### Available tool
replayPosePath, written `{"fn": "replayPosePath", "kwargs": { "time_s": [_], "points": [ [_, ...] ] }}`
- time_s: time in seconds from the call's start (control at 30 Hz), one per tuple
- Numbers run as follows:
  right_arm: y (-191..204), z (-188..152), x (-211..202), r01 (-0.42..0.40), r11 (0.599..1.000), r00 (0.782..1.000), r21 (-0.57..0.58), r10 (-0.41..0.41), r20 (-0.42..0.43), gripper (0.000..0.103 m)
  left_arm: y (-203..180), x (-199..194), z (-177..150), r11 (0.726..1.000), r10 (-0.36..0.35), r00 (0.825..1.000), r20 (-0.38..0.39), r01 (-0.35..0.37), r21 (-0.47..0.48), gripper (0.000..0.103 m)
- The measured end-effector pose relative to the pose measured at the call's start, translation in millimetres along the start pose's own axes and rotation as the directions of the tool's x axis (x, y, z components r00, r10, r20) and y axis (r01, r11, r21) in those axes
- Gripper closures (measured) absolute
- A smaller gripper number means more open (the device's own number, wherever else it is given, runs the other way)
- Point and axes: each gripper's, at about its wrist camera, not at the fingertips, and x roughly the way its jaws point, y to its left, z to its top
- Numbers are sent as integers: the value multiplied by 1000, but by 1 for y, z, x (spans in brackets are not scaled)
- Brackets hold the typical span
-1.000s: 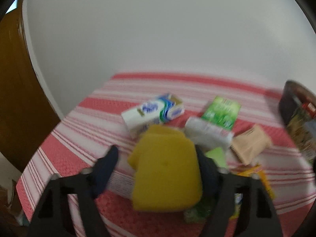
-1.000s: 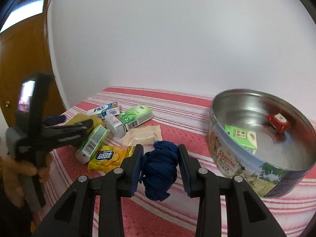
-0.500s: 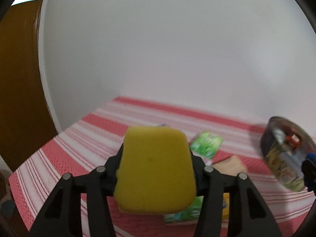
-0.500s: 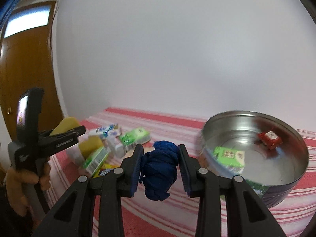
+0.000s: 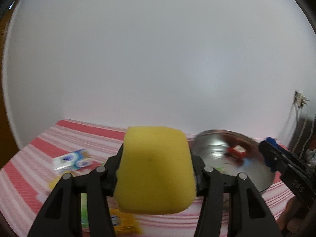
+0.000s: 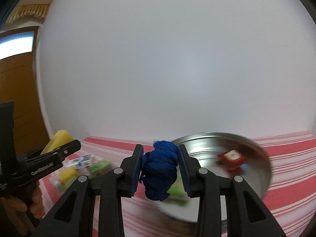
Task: Organize objects
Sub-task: 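Carry cloth and sponge over the tin and release both into it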
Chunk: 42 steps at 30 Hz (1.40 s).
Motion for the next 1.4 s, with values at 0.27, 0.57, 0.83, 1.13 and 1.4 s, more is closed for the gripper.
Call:
{"fn": "replayPosePath", "kwargs": {
  "time_s": [0.27, 0.57, 0.83, 1.13, 1.4],
  "points": [
    [-55, 16, 5, 152, 988, 988, 6, -153, 38, 65, -59, 39, 5, 996, -88, 995, -51, 88, 15, 50],
    [-106, 10, 28, 277, 961, 961, 11, -276, -33, 65, -137, 92, -7, 988, -131, 979, -155, 142, 57, 50],
    [-93, -3, 48, 273, 962, 957, -12, -273, -102, 64, -142, 98, -18, 986, -96, 976, -195, 120, 116, 50],
    [-89, -12, 59, 272, 962, 952, -13, -271, -144, 64, -151, 98, -26, 987, -45, 980, -196, 74, 145, 50],
    [-118, -19, 77, 270, 963, 947, 17, -262, -185, 64, -156, 107, -33, 984, -29, 979, -203, 63, 166, 50]
  ]
}}
